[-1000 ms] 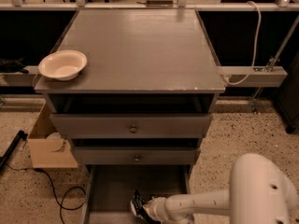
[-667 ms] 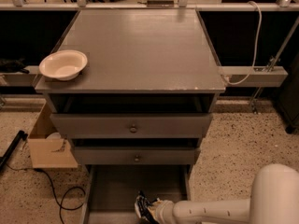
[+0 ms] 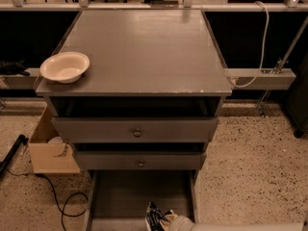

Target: Pick blue chip bag from bottom drawer and place on counter

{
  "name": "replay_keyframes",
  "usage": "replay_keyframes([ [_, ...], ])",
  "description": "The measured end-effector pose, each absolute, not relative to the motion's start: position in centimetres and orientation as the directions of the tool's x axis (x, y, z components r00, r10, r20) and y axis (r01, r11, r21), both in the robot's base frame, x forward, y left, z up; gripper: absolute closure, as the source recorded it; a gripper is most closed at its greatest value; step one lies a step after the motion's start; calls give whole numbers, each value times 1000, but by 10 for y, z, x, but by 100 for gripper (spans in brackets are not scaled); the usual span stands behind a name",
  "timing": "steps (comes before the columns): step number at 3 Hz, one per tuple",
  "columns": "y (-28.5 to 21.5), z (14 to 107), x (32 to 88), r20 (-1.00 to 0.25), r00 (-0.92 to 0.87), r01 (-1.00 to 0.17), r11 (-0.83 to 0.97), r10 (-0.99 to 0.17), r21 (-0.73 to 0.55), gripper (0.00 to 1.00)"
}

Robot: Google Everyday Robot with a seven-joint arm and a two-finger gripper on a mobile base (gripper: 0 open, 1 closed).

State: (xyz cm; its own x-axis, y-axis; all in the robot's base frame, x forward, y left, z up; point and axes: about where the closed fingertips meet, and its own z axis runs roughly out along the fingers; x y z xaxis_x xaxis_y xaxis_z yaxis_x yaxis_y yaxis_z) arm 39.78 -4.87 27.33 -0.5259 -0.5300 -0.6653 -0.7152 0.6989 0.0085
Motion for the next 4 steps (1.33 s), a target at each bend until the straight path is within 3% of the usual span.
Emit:
replay_keyframes([
  [2,-53,289,403,-681,-527,-689,724,-508,-6,100],
  [4,-67,378,418,-708,-484,-631,766,-514,-124,100],
])
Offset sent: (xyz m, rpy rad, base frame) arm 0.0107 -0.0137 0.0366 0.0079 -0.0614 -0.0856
